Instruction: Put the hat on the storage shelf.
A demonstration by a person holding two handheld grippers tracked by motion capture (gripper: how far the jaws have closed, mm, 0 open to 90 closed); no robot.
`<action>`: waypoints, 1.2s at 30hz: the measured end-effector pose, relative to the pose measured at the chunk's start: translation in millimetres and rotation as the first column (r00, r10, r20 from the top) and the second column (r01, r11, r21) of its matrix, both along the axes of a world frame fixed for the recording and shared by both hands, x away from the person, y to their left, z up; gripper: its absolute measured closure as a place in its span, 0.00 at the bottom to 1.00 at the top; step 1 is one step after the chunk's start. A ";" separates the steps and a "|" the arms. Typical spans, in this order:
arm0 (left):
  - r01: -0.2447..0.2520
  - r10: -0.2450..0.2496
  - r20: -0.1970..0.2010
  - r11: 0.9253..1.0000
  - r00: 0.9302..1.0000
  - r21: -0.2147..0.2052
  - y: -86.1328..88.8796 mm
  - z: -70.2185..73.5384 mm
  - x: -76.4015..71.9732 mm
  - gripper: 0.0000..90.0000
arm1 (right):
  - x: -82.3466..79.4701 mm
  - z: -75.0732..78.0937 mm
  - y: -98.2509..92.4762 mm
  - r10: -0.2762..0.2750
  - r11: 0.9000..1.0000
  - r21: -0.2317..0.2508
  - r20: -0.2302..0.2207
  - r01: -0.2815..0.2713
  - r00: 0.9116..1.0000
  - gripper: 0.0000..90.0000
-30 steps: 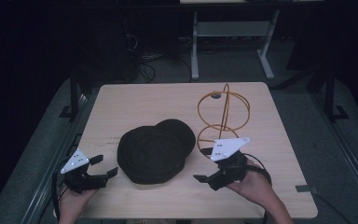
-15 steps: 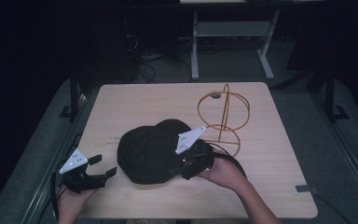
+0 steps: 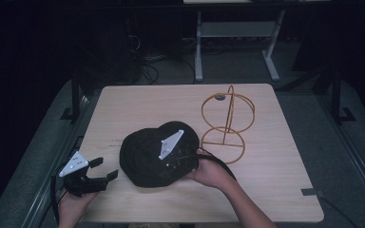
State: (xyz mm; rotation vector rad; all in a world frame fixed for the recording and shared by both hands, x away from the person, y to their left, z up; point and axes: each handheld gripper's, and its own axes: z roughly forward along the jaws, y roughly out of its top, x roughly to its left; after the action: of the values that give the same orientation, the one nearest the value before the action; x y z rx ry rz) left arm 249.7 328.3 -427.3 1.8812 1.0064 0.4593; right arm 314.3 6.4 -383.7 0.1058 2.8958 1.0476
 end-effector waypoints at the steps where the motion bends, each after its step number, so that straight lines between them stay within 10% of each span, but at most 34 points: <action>1: 0.000 0.000 0.000 1.000 1.000 0.002 0.0 0.1 0.0 0.20 | 0.5 -1.3 1.8 0.003 1.000 -0.004 -0.004 -0.003 1.000 0.60; 36: 0.003 -0.003 -0.002 1.000 1.000 -0.005 1.5 -0.1 0.0 0.20 | 1.1 -45.1 44.4 0.056 0.989 -0.136 -0.010 -0.057 0.998 0.86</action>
State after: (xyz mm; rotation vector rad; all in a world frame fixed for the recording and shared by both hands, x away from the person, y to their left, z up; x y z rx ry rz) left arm 249.7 329.8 -427.3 1.8791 1.0048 0.4530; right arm 315.4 50.8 -428.8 0.0197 2.9815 0.8541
